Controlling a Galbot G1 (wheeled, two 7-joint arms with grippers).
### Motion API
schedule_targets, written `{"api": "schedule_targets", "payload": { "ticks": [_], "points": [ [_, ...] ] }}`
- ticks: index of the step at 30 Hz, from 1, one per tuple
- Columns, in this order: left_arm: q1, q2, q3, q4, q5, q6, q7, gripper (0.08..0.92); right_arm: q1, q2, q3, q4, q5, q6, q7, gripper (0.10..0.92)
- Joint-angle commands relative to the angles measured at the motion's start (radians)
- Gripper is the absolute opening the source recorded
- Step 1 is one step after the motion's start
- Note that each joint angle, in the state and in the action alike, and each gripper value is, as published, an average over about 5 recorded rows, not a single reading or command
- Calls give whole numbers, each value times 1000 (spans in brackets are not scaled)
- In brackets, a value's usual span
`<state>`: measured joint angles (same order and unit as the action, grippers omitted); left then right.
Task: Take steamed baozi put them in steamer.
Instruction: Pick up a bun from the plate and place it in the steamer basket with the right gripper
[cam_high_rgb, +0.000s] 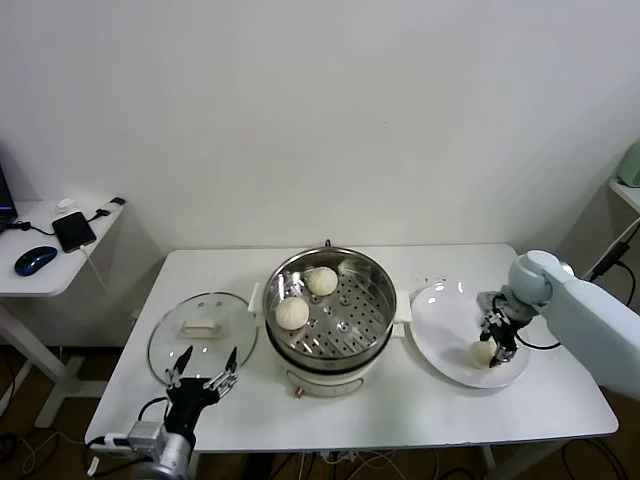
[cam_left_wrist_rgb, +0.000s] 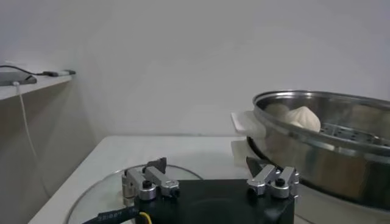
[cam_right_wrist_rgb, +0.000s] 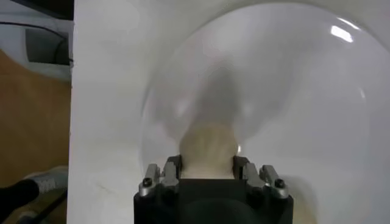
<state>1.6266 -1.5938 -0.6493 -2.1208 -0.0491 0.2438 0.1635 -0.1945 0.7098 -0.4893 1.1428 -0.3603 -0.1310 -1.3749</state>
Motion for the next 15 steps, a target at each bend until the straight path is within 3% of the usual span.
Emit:
{"api": "schedule_targets", "payload": {
  "ticks": [1,8,15],
  "points": [
    [-7,-2,4,0,11,0,-1,823,92,-17,-34,25,48,-13,-8,537],
    [-15,-5,2,9,69,-9,-14,823,447,-5,-307,76,220,-72,-29,535],
    [-5,-2,-10,0,69,-17,-16,823,774,195,-521,-4,426,-96,-56,535]
  ]
}}
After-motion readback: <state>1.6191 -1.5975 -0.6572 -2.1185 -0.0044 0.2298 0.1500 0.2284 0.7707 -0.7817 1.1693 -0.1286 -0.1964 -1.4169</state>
